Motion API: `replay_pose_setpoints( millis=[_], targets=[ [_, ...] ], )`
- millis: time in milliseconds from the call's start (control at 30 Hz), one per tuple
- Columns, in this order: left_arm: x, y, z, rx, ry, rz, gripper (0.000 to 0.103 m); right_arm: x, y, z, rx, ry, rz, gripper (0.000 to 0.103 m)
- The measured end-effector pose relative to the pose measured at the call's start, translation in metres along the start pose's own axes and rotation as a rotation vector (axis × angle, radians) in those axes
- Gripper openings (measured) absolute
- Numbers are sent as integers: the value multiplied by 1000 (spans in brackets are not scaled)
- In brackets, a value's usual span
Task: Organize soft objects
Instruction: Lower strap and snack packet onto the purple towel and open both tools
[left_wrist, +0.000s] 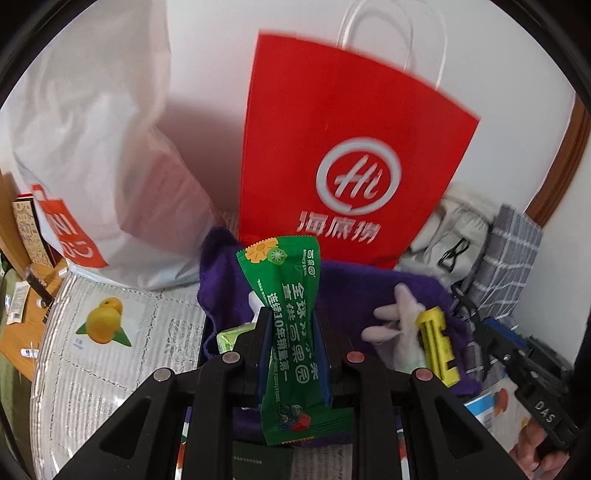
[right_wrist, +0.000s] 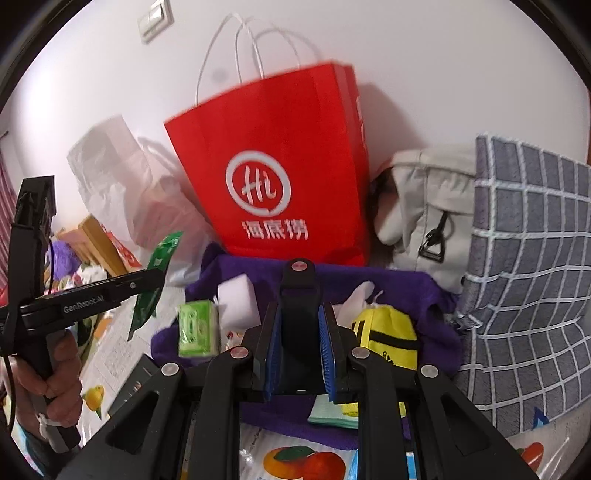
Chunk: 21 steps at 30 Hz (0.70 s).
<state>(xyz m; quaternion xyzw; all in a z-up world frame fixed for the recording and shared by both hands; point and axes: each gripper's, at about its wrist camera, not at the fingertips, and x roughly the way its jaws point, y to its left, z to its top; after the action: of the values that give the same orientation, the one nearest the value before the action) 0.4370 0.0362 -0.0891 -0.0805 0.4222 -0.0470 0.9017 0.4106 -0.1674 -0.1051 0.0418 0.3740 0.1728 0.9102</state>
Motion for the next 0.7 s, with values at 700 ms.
replay_pose_setpoints(
  millis=[700],
  targets=[
    [34, 22, 1, -25, 92, -36, 21, 87, -18, -29, 13, 212, -44, 21]
  ],
)
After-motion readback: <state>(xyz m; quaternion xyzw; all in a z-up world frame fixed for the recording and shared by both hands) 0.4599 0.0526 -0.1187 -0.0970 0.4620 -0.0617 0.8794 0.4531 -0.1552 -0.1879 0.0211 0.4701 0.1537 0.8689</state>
